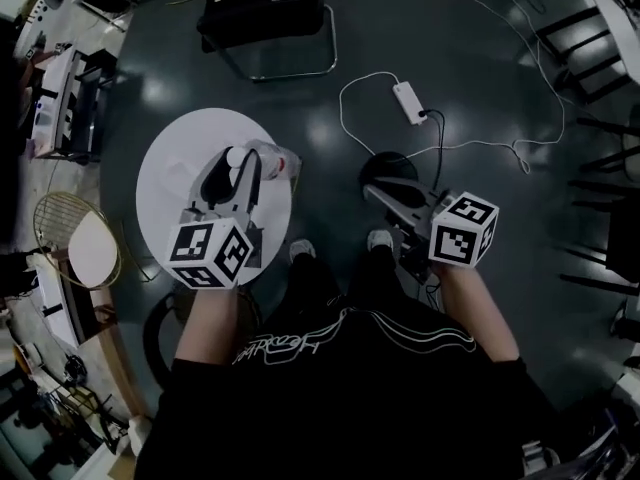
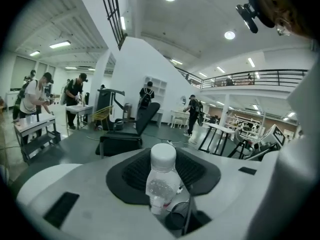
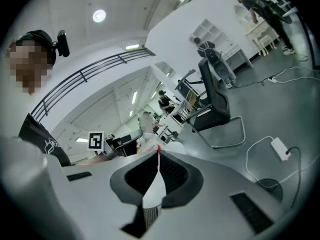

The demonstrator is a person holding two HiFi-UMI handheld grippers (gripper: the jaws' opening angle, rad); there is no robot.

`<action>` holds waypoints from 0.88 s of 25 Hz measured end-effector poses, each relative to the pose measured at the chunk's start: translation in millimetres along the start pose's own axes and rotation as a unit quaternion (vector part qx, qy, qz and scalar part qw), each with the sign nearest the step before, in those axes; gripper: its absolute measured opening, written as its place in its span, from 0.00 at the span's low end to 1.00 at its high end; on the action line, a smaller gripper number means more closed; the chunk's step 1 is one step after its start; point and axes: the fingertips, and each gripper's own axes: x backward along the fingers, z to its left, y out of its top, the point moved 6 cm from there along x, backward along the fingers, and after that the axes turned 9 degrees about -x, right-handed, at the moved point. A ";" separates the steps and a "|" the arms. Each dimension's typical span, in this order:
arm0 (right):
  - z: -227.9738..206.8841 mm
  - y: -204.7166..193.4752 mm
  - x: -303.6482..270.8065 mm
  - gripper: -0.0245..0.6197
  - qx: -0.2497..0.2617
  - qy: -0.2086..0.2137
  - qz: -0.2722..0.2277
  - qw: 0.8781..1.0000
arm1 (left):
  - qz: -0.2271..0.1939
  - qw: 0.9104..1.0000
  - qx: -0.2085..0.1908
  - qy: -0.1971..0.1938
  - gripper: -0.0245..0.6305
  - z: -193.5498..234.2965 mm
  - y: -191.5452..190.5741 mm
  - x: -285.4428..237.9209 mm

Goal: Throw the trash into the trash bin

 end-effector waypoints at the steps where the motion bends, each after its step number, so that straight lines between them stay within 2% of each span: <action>1: -8.8 2.8 13.5 0.09 -0.004 -0.007 -0.006 1.000 | 0.001 1.000 -0.003 -0.015 0.27 -16.3 1.1 -13.1; 4: -30.8 6.6 45.3 0.09 -0.018 -0.026 -0.023 0.999 | 0.011 0.998 -0.004 -0.055 0.27 -55.3 0.1 -46.4; 10: -82.4 0.1 100.5 0.09 -0.050 -0.066 -0.045 0.996 | 0.033 0.991 0.025 -0.128 0.27 -127.8 -23.2 -105.2; 17: -150.9 -15.0 150.0 0.09 -0.080 -0.110 -0.038 0.990 | 0.071 0.980 -0.006 -0.184 0.27 -207.9 -71.9 -162.1; 22: -212.2 -36.0 161.3 0.09 -0.095 -0.140 -0.011 0.986 | 0.111 0.974 -0.032 -0.197 0.27 -241.5 -126.8 -208.7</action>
